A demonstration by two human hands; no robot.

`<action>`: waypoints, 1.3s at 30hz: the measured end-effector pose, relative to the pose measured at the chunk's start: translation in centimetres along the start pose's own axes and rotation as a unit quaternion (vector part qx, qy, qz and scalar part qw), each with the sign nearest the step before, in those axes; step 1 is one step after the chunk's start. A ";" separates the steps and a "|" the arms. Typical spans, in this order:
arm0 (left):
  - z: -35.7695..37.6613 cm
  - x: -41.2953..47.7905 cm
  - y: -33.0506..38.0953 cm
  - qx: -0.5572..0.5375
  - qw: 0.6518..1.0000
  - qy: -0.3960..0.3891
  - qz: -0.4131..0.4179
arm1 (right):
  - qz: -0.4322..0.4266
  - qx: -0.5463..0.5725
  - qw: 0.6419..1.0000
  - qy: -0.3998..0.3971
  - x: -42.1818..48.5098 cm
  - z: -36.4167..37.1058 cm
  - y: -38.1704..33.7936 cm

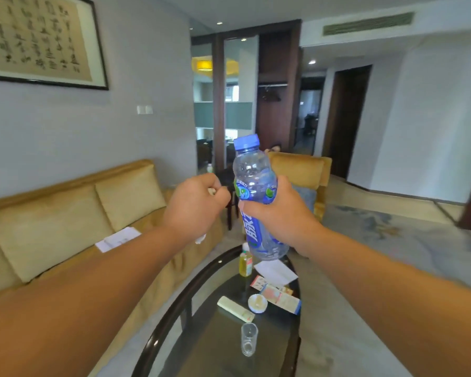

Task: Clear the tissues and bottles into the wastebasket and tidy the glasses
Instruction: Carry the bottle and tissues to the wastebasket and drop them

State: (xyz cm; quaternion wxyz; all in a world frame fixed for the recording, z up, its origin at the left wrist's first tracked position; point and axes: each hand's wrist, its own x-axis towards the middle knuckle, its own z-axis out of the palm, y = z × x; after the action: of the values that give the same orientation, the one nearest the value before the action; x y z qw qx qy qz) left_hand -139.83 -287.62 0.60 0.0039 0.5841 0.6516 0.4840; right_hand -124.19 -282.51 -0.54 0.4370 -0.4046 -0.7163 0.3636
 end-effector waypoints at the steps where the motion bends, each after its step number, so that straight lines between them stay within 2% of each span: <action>1: 0.3 -0.2 1.2 -0.011 1.000 -0.009 0.014 | -0.001 -0.004 1.000 0.015 -0.8 -1.2 -0.4; 7: 3.4 -1.4 9.2 -0.082 0.992 -0.043 0.084 | -0.001 -0.040 0.994 0.106 -6.3 -10.1 -2.3; 13: 8.2 -5.3 19.4 -0.148 0.968 -0.091 0.181 | 0.026 -0.086 0.973 0.210 -13.9 -20.4 -3.0; 19: 13.2 -12.5 30.6 -0.191 0.944 -0.119 0.240 | 0.071 -0.139 0.944 0.291 -24.2 -30.8 -2.6; 23: 16.1 -18.8 38.0 -0.213 0.927 -0.172 0.257 | 0.104 -0.158 0.922 0.337 -31.6 -37.3 -2.8; 31: 21.0 -30.0 52.3 -0.303 0.860 -0.257 0.321 | 0.158 -0.180 0.863 0.446 -46.3 -47.6 -3.5; 39: 23.6 -40.8 63.3 -0.373 0.758 -0.351 0.404 | 0.223 -0.212 0.760 0.572 -58.3 -53.2 -4.3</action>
State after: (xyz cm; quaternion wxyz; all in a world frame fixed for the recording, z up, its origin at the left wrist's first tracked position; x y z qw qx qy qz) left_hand -65.46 -313.61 5.42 0.2534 0.8745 0.0762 0.4065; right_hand -59.44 -327.65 2.68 0.5751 -0.7679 -0.2819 -0.0096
